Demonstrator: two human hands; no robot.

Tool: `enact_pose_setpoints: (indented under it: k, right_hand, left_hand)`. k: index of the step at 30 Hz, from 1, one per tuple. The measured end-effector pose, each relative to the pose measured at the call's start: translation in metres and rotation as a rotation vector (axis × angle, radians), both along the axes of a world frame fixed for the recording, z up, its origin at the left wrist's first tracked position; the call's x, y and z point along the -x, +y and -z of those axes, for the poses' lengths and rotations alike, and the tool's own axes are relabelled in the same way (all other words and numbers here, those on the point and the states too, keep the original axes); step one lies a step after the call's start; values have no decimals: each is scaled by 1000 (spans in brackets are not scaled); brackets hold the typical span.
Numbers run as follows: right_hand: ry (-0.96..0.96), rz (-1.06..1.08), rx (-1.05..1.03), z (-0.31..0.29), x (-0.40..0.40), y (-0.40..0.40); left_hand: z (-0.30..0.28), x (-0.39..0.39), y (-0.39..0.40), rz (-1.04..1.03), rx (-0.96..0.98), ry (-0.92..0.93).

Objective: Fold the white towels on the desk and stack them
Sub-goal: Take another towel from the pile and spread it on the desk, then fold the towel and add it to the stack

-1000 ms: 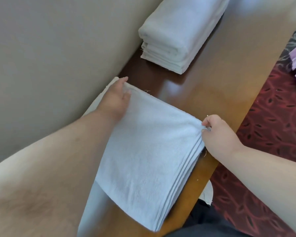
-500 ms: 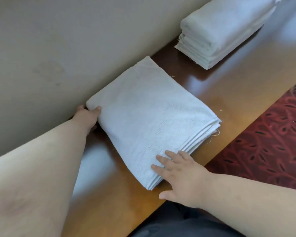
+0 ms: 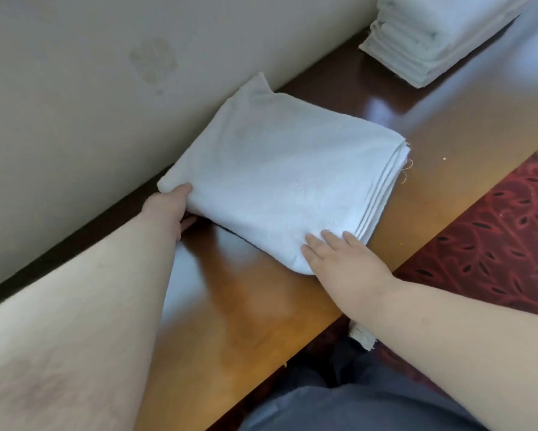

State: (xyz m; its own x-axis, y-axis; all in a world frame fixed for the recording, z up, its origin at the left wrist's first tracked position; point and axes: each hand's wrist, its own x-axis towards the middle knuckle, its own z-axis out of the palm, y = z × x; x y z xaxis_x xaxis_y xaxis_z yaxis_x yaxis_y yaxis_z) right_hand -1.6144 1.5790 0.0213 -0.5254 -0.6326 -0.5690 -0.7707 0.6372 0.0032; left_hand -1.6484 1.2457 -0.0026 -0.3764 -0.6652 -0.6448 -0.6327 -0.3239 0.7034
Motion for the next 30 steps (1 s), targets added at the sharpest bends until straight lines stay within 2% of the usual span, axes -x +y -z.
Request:
enact_pose_setpoints:
  k: [5, 11, 14, 16, 18, 19, 21, 23, 25, 27, 30]
  right_hand:
    - [140, -63, -69, -10, 11, 22]
    - [243, 34, -163, -21, 15, 47]
    - [269, 53, -275, -27, 0, 50]
    - [243, 83, -367, -38, -10, 34]
    - [201, 94, -343, -47, -19, 8]
    - [176, 87, -233, -48, -25, -5]
    - [86, 43, 47, -41, -41, -21]
    - [-10, -40, 99, -27, -57, -22]
    - [-43, -47, 13, -11, -63, -9]
    - [-12, -44, -36, -2, -57, 6]
    - [-1, 31, -111, -4, -40, 26]
  left_hand:
    - [-4, -112, 2, 102, -30, -78]
    - [2, -204, 52, 383, 8, -181]
    - [2, -221, 66, 529, 176, -287]
    - [-1, -221, 67, 457, 297, -271]
    - [-11, -216, 71, 376, 443, -210]
    - [-17, -212, 74, 463, 621, -206]
    - [-25, -202, 91, 871, 948, -90]
    - [-23, -193, 114, 1405, 1029, 48]
    - [-12, -190, 128, 1794, 1017, -137]
    - [-2, -188, 129, 1920, 1021, -293]
    - [-1, -187, 121, 1929, 1037, -367]
